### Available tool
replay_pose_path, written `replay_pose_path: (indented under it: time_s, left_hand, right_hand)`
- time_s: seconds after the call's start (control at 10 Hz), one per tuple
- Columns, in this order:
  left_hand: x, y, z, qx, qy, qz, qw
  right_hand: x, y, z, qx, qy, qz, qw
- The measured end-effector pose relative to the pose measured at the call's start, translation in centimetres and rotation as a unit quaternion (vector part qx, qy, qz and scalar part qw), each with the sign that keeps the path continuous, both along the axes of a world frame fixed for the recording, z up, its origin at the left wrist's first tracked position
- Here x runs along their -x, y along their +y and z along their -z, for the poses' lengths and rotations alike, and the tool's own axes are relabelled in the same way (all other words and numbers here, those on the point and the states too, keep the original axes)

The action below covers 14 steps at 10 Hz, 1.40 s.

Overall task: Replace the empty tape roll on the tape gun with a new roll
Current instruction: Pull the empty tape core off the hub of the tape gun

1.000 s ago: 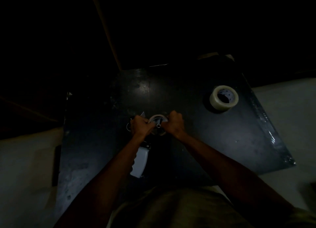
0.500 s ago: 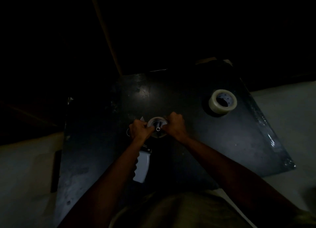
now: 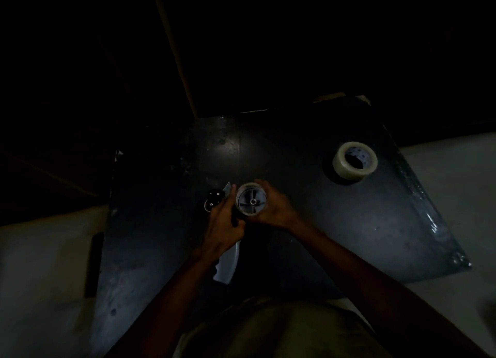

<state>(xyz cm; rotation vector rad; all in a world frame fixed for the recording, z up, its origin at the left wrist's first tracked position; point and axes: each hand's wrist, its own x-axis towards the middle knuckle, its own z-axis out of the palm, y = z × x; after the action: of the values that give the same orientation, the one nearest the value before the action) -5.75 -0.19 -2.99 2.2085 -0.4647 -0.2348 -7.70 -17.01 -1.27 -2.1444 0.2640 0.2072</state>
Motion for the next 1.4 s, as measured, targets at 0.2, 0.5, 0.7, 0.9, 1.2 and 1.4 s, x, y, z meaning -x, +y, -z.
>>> replay_pose_path:
  time_s: [0.2, 0.5, 0.7, 0.9, 1.2, 1.4]
  left_hand:
    - [-0.8, -0.5, 1.1, -0.006, 0.093, 0.025, 0.995]
    - [-3.1, 0.1, 0.6, 0.020, 0.228, 0.057, 0.972]
    - [-3.1, 0.0, -0.8, -0.008, 0.216, 0.059, 0.975]
    - [-3.9, 0.5, 0.7, -0.038, 0.237, 0.052, 0.969]
    - [-3.8, -0.3, -2.0, -0.111, 0.219, 0.091, 0.965]
    - [-3.9, 0.1, -0.8, -0.080, 0.246, 0.033, 0.965]
  right_hand:
    - [0.1, 0.5, 0.7, 0.047, -0.033, 0.030, 0.998]
    - [-0.8, -0.8, -0.7, 0.073, -0.014, 0.005, 0.997]
    - [0.2, 0.6, 1.0, 0.034, -0.051, 0.048, 0.997]
    - [0.2, 0.6, 1.2, 0.035, -0.050, 0.056, 0.997]
    - [-1.1, -1.0, 0.5, 0.042, 0.010, 0.039, 0.998]
    - [0.3, 0.0, 0.5, 0.007, -0.049, 0.040, 0.998]
